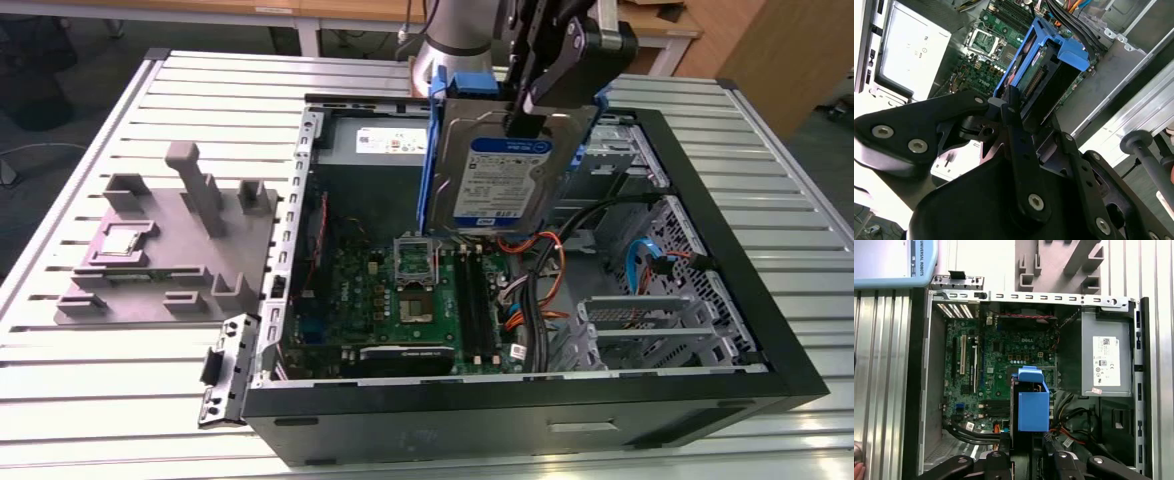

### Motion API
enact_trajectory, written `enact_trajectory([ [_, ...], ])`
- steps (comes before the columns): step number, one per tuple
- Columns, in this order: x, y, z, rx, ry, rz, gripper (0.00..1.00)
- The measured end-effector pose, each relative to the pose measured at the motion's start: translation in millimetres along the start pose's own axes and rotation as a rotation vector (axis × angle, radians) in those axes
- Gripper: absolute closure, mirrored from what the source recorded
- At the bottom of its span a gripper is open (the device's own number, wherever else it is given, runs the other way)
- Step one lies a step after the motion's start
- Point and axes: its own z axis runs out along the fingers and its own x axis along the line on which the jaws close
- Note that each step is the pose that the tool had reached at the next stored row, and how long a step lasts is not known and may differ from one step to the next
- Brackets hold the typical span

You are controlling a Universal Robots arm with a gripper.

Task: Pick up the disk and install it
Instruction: 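Pick up the disk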

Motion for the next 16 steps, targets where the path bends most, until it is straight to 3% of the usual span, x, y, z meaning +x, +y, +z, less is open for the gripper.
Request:
enact_trajectory([
  [16,17.0,0.2,0.0,0.0000,0.0000,0.000,0.65],
])
